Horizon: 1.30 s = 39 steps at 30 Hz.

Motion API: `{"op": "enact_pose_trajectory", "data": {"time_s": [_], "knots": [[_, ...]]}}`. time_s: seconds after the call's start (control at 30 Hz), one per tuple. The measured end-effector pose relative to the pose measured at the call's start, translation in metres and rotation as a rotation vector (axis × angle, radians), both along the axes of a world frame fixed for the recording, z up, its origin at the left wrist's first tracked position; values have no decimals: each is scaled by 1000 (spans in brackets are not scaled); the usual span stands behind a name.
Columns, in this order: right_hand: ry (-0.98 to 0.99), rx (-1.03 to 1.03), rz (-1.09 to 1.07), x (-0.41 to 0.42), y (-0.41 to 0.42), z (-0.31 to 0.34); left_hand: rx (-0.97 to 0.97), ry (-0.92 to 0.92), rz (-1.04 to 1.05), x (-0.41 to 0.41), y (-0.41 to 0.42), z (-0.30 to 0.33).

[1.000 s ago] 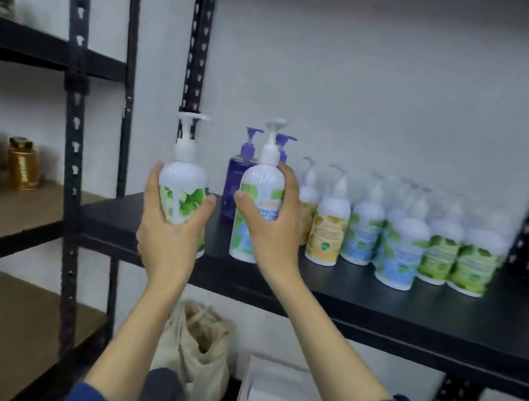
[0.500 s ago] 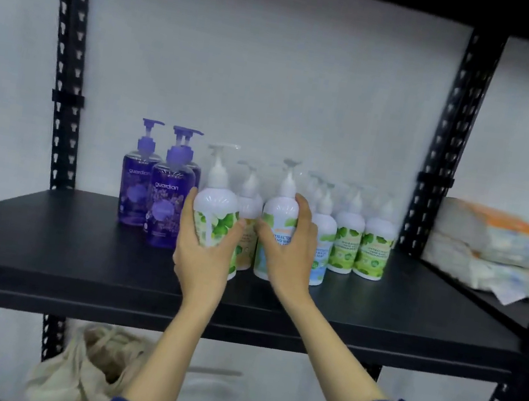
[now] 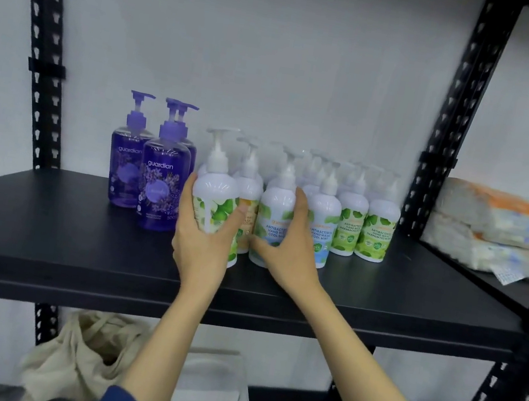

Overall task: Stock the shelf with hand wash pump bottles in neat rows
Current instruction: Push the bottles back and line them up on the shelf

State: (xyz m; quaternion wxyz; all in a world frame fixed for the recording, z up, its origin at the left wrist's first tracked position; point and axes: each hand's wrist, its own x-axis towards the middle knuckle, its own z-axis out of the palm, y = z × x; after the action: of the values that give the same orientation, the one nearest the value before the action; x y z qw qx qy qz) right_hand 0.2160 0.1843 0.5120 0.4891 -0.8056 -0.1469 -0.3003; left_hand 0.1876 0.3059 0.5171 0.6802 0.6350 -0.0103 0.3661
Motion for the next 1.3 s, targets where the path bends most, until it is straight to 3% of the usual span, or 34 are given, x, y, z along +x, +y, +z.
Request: {"op": "enact_pose_trajectory", "data": {"time_s": [0.17, 0.87, 1.3], "knots": [[-23, -11, 24, -8, -6, -1, 6, -12, -1, 0, 0, -1], [15, -328, -318, -13, -2, 6, 30, -6, 3, 2, 0, -4], [13, -358, -371, -10, 1, 6, 33, 6, 6, 4, 0, -5]]}}
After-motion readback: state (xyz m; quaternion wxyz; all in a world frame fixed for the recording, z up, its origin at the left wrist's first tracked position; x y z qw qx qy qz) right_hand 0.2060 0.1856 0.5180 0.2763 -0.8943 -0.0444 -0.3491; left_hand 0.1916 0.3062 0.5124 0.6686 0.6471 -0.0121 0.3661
